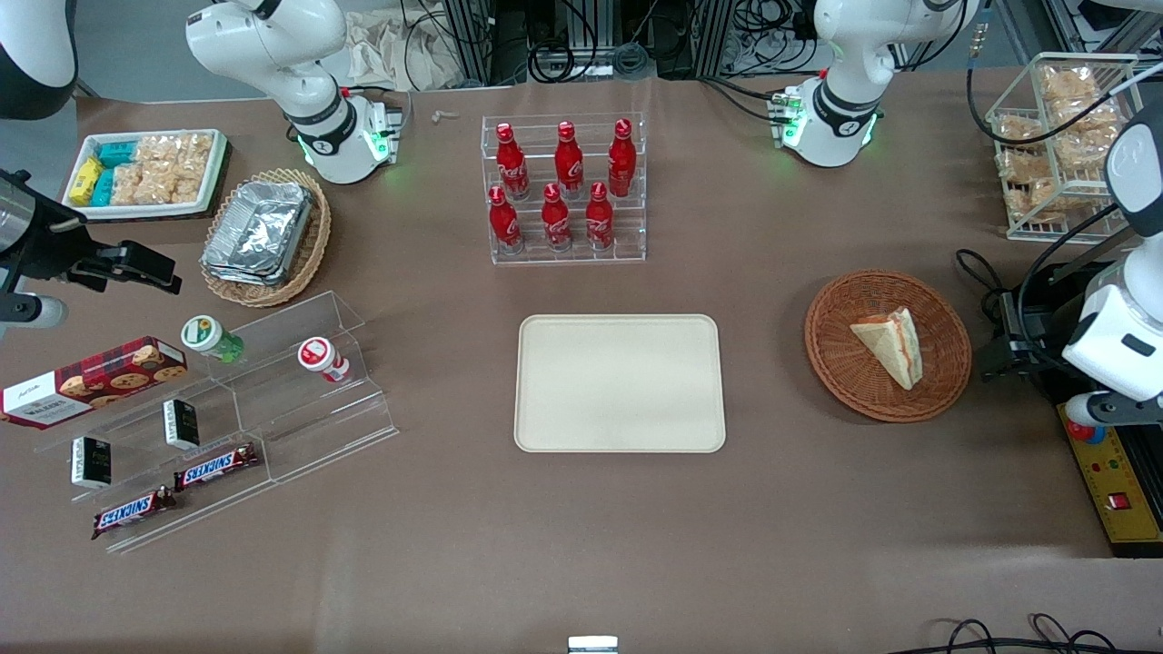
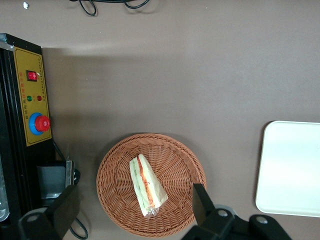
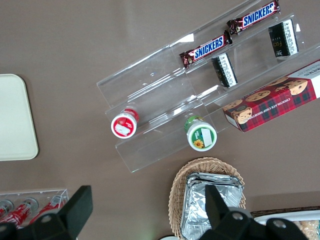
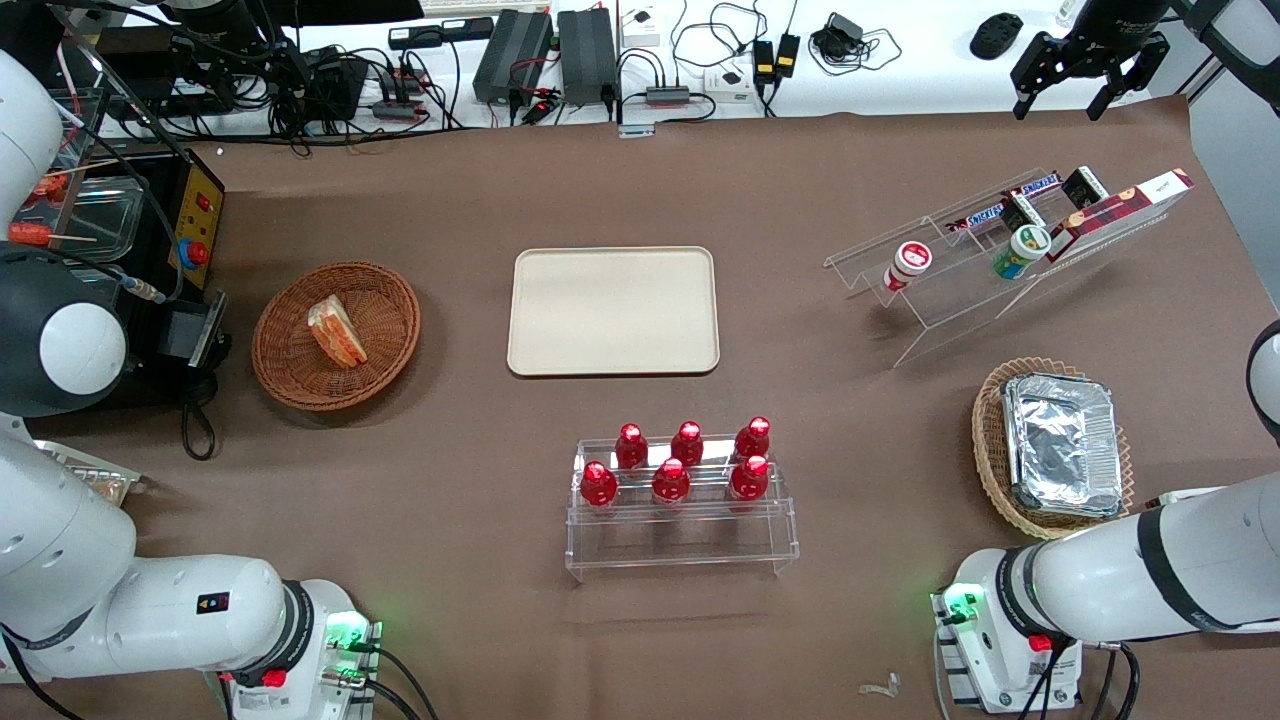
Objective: Place sandwich from basket to tray
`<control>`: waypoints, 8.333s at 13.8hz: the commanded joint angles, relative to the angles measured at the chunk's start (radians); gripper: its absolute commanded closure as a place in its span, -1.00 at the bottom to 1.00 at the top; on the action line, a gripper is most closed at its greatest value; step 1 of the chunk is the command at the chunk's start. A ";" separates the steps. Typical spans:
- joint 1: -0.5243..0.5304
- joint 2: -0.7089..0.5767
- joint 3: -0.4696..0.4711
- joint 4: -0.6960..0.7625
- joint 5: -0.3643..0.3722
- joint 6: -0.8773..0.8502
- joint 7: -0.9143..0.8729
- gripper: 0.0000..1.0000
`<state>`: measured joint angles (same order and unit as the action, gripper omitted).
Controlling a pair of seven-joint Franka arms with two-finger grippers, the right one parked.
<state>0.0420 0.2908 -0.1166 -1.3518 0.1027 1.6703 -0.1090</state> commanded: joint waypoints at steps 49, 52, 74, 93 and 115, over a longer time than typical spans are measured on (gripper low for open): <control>0.068 -0.056 0.014 -0.796 -0.009 0.475 -0.495 -0.99; 0.068 -0.044 0.012 -0.809 -0.009 0.497 -0.512 -0.99; 0.009 0.051 0.002 -0.330 0.005 0.015 -0.568 0.84; -0.226 0.189 -0.051 0.100 0.015 -0.189 -0.309 1.00; -0.429 0.442 -0.049 -0.098 -0.077 0.224 -0.552 0.75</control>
<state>-0.3824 0.7432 -0.1707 -1.4392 0.0105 1.8842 -0.6742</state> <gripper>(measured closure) 0.846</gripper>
